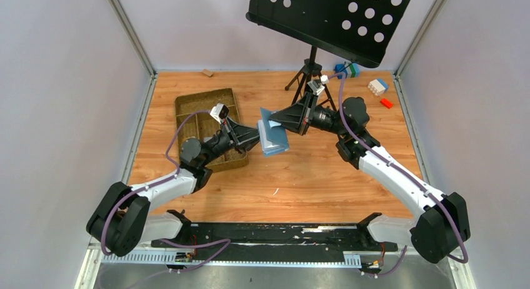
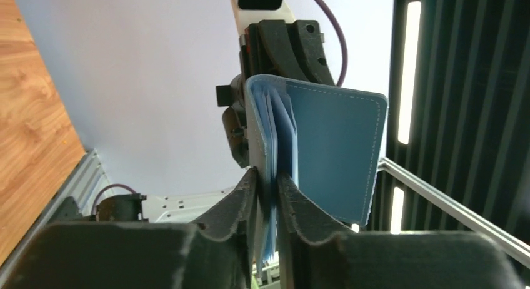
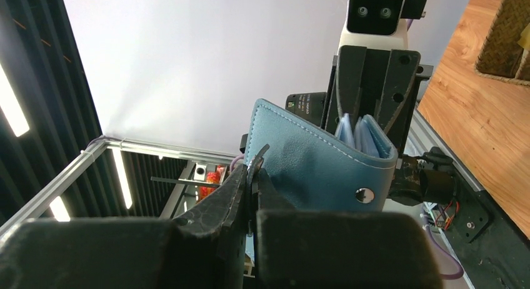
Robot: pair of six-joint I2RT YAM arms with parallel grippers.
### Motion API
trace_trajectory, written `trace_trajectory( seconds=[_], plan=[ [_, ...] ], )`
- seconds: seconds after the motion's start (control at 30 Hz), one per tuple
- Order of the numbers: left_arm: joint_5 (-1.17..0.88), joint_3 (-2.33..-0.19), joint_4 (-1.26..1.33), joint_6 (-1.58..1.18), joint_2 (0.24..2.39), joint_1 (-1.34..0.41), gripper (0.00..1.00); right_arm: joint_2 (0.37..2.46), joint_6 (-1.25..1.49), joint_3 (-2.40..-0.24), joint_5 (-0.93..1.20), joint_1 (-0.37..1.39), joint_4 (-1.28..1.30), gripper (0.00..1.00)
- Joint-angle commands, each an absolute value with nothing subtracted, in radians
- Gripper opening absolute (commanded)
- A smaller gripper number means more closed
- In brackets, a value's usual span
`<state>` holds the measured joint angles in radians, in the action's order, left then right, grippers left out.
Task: Take the credit cards out of the card holder
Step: Remove the credit card from the card holder.
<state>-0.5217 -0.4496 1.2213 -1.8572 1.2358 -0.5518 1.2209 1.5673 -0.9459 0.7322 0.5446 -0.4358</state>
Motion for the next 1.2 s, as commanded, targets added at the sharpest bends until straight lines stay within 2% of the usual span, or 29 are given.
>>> trace_trajectory(
  seconds=[0.0,0.03,0.13,0.2,0.3,0.37,0.47,0.57,0.77,0.87,1.17],
  plan=[
    [-0.567,-0.478,1.123,-1.781,1.167,-0.549,0.17,1.190,1.542,-0.940,0.732,0.540,-0.442,0.00],
    [-0.578,-0.487,1.071,-1.744,1.149,-0.549,0.11,1.186,1.525,-0.942,0.737,0.540,-0.416,0.02],
    [-0.601,-0.538,0.767,-1.597,1.085,-0.549,0.05,1.170,1.412,-0.968,0.742,0.532,-0.241,0.13],
    [-0.588,-0.602,0.436,-1.431,1.032,-0.549,0.00,1.158,1.293,-0.995,0.732,0.520,-0.047,0.28],
    [-0.502,-0.728,-0.040,-1.174,0.992,-0.549,0.00,1.158,1.060,-1.052,0.673,0.515,0.268,0.44],
    [-0.481,-0.760,-0.161,-1.120,1.004,-0.549,0.00,1.163,0.969,-1.054,0.660,0.518,0.347,0.57],
    [-0.475,-0.773,-0.211,-1.109,1.034,-0.561,0.00,1.162,0.870,-1.033,0.621,0.541,0.405,0.78],
    [-0.411,-0.850,-0.360,-1.033,1.067,-0.593,0.00,1.183,0.780,-1.043,0.578,0.580,0.470,0.88],
    [-0.342,-0.933,-0.470,-0.995,1.137,-0.650,0.00,1.220,0.624,-1.107,0.425,0.701,0.580,0.93],
    [-0.325,-0.949,-0.481,-1.000,1.157,-0.672,0.00,1.245,0.610,-1.107,0.414,0.733,0.591,0.93],
    [-0.321,-0.909,-0.442,-1.091,1.138,-0.688,0.00,1.305,0.606,-1.102,0.406,0.806,0.584,0.82]
  ],
)
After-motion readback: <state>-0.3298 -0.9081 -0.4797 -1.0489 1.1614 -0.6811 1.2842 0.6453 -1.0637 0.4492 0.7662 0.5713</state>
